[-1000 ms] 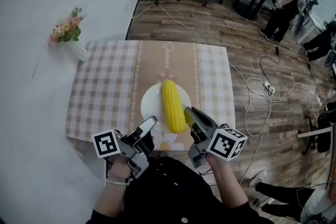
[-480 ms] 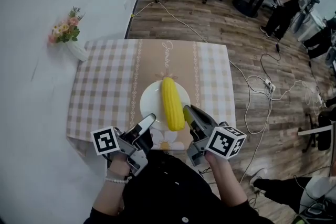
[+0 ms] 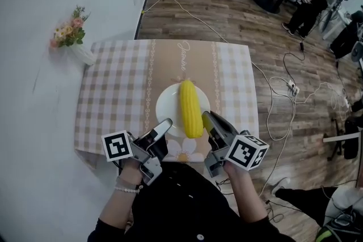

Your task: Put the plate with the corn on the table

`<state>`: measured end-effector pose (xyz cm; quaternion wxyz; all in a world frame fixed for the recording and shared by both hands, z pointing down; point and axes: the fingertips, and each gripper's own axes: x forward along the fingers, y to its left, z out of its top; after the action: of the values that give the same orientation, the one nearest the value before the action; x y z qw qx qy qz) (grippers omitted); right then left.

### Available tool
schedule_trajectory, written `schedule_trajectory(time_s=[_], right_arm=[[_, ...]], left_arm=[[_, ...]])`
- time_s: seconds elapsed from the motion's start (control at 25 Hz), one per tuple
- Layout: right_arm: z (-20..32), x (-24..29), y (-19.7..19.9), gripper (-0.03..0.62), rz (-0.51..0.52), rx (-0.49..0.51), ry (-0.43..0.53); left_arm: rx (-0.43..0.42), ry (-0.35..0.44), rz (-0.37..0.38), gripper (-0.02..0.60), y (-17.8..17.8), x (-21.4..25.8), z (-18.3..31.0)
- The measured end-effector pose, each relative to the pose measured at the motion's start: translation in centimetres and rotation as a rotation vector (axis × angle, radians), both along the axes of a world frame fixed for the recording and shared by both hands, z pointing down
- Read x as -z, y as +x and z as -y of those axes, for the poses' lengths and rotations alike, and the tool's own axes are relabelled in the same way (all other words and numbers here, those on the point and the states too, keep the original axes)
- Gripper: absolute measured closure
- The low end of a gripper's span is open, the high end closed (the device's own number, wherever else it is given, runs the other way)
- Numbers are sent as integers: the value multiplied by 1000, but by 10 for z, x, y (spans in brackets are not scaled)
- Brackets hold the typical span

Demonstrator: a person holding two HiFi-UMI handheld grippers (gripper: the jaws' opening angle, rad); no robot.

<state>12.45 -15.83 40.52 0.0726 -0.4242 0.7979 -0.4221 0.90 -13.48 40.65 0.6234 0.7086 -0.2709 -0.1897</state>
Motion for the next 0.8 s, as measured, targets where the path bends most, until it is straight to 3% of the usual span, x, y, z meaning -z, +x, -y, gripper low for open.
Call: schedule_trajectory(time_s=[0.8], right_arm=[[17,-50,-13,510,-37,-42,-89]], left_arm=[[-79,-36,96,551,-16,-54,28]])
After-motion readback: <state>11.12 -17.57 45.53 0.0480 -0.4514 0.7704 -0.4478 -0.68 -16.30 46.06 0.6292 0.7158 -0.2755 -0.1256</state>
